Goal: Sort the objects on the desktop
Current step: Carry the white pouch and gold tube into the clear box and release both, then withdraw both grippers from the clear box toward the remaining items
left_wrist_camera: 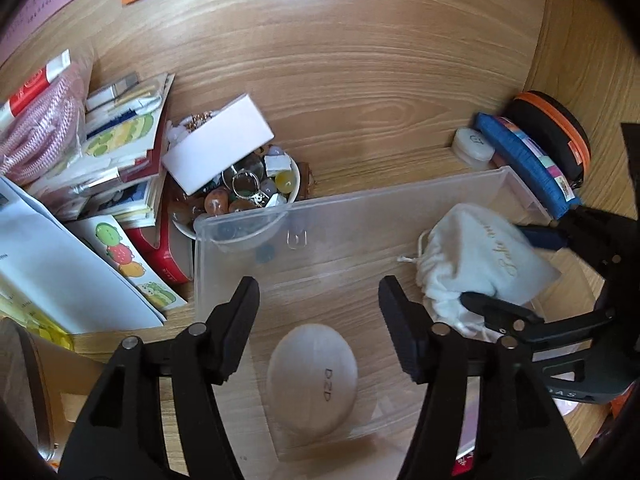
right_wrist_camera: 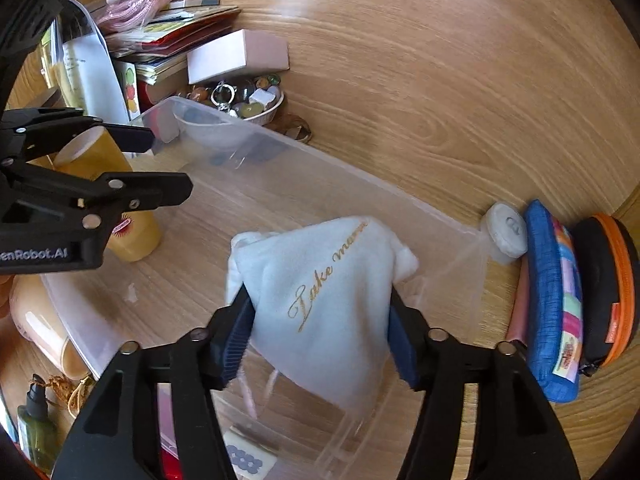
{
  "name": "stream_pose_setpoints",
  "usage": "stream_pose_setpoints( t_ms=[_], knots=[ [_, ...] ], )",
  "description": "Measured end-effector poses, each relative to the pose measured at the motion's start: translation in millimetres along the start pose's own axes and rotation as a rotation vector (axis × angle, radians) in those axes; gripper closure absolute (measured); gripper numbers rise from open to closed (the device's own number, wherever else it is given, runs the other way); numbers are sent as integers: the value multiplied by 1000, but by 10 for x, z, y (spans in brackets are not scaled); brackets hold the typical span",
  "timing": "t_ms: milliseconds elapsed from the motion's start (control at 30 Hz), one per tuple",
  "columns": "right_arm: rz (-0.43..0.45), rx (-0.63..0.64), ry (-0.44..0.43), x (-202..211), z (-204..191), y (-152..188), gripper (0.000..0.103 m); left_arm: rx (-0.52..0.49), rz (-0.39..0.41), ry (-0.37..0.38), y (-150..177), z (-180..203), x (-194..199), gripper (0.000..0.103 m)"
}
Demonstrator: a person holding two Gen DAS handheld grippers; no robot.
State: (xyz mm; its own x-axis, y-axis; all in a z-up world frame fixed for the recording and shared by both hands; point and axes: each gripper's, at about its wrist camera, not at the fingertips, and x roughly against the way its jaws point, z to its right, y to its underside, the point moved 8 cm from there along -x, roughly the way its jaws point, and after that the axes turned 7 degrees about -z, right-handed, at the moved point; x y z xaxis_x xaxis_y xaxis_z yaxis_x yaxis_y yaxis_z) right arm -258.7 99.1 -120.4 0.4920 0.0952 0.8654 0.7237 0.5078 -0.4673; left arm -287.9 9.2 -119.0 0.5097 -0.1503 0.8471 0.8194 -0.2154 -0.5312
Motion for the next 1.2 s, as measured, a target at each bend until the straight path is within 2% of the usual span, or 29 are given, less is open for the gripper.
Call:
stream_pose_setpoints(
  t_ms=[167,267,533,900,1200],
  knots=[
    [99,17,78,282,25,-77,23,-18,5,-11,0,28,50,39],
    [136,22,113,441,31,-94,22,-21,26,-18,-35,54,118,33],
    [162,-47,62,655,85,-30,21,1,77,-40,-65,103,388,14],
    [214,-112,38,1072,68,243,20,37,125,-45,118,90,864,9],
    [276,-142,40,1456,-5,561,17,64,160,-57,418,118,1183,8]
  ],
)
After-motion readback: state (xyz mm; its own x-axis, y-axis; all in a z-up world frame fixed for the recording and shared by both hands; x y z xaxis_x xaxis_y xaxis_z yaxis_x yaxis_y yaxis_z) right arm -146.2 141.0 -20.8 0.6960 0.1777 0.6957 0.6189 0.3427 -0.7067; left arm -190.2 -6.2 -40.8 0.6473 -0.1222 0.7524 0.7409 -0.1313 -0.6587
